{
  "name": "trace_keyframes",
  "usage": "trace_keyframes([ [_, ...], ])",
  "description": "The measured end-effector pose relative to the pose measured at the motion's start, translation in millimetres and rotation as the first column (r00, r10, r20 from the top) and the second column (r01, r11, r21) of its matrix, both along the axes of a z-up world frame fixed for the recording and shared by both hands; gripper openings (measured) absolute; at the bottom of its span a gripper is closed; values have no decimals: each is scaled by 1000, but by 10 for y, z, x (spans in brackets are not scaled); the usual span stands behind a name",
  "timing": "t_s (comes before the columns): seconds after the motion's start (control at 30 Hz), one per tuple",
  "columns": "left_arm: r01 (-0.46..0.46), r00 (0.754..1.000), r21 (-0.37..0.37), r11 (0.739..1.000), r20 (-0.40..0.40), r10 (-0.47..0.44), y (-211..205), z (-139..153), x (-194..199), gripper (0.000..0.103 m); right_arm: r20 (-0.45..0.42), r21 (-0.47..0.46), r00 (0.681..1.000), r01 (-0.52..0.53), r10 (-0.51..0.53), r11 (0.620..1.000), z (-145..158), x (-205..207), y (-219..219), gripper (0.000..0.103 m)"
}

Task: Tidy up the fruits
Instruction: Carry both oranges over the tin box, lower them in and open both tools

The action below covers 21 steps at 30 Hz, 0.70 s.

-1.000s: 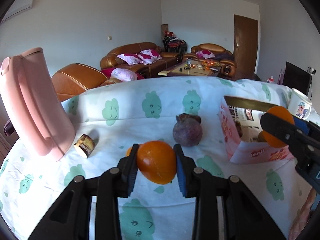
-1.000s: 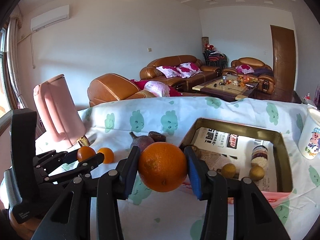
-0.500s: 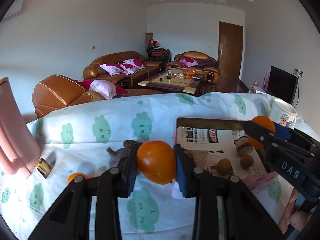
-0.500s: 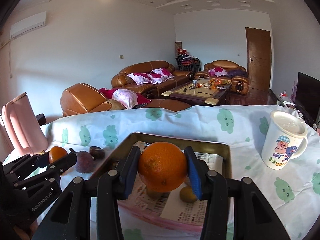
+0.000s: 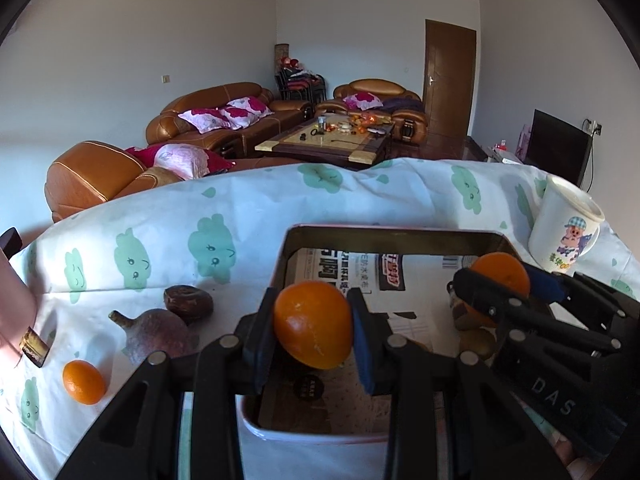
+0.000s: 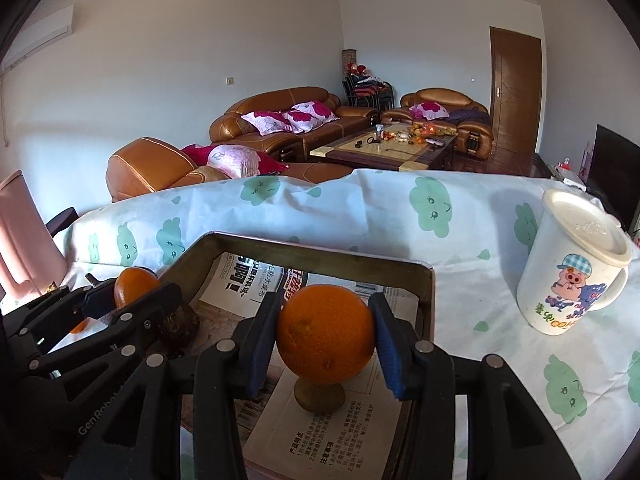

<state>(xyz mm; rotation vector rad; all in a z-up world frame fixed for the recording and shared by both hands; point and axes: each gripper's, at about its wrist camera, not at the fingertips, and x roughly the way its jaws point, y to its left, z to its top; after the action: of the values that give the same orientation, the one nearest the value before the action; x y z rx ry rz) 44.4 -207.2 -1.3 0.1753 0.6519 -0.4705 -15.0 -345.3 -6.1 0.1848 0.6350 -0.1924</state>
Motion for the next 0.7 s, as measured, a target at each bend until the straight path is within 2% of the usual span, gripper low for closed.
trace_keyframes([
  [0.13, -1, 1000, 14, 1000, -19, 1, -32, -73, 19, 35, 2, -9, 1000, -9, 9, 1000, 5, -5, 7, 48],
  [0.37, -10, 1000, 14, 1000, -24, 11, -29, -74, 33, 35, 12, 49, 999, -46, 45, 998, -10, 18, 22, 49],
  [0.53, -19, 1000, 8, 1000, -17, 19, -24, -67, 38, 35, 15, 47, 998, -58, 58, 997, -12, 19, 56, 49],
  [0.7, -19, 1000, 13, 1000, -14, 20, -11, -67, 32, 36, 66, 21, 997, -42, 41, 999, 77, -56, 67, 52],
])
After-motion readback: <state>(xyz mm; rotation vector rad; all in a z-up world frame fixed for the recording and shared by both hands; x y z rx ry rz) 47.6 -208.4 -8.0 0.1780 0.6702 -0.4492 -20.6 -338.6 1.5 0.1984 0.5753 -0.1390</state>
